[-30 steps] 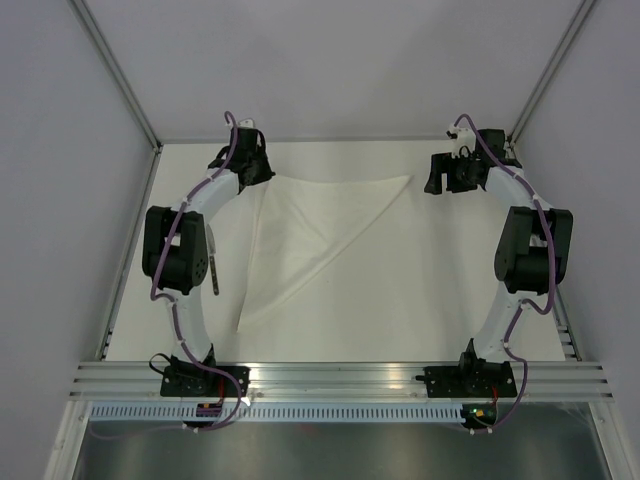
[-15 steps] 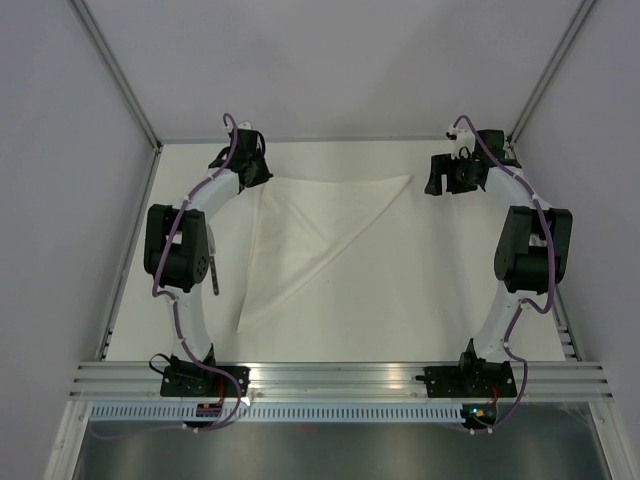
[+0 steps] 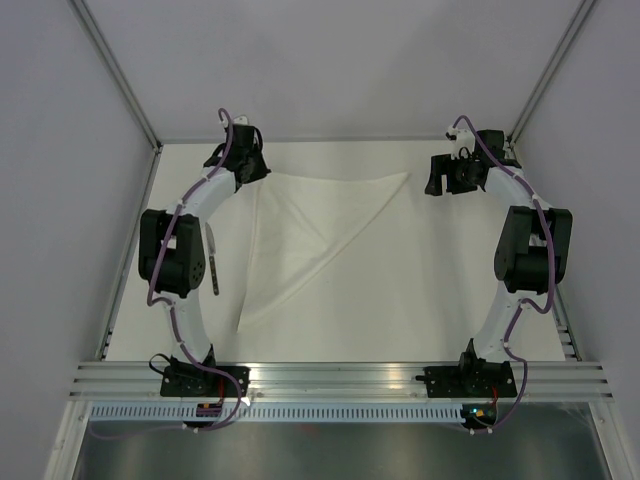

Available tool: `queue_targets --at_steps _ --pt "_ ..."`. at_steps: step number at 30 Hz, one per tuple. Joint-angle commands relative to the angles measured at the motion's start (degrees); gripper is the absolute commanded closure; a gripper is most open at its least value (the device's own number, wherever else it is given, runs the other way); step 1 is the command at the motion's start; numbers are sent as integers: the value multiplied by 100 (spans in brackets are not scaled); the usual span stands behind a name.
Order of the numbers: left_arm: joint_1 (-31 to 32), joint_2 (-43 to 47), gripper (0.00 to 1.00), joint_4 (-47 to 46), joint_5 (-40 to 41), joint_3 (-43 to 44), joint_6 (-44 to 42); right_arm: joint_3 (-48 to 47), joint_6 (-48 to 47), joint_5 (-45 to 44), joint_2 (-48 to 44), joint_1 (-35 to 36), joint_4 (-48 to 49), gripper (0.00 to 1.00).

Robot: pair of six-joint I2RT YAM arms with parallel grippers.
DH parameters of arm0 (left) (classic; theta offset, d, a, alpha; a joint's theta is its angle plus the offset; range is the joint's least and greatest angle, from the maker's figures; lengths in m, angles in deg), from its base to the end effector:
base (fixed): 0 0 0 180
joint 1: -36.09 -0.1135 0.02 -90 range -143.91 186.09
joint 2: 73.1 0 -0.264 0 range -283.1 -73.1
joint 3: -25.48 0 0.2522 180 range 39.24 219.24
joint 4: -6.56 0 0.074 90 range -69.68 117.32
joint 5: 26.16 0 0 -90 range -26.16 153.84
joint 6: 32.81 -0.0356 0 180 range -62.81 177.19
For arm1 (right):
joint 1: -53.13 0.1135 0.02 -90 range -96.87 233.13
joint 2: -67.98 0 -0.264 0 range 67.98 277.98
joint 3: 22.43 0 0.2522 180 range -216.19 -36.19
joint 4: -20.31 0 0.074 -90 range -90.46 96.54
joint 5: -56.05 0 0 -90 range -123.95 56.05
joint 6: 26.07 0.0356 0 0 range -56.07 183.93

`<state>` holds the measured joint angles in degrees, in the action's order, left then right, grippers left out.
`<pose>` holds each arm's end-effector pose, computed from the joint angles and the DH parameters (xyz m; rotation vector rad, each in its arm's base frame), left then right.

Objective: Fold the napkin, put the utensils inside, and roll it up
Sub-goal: Fold the napkin at the center of the board.

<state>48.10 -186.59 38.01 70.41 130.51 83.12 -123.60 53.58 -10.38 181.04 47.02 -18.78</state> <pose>0.4494 -0.0914 0.2484 -0.3356 2.2466 -0.2217 0.4364 -0.0324 0.2216 -0.2648 2.3806 0.3721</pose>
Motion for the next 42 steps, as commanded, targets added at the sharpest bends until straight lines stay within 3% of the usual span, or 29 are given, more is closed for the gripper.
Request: queue_targets --at_steps 1,7,15,33,42 --pt "-6 451 98 50 90 146 79 32 -81 -46 -152 22 -34 15" --pt "-6 556 98 103 169 172 -18 67 -72 -37 -196 22 -26 15" --pt "-14 56 98 235 231 322 8 84 -125 -72 -126 31 -34 15" --pt "-85 -849 98 735 1162 902 201 93 -187 -63 -29 31 -52 15" --pt "-164 -1201 92 902 1391 1218 289 49 -187 -2 6 22 -61 15"
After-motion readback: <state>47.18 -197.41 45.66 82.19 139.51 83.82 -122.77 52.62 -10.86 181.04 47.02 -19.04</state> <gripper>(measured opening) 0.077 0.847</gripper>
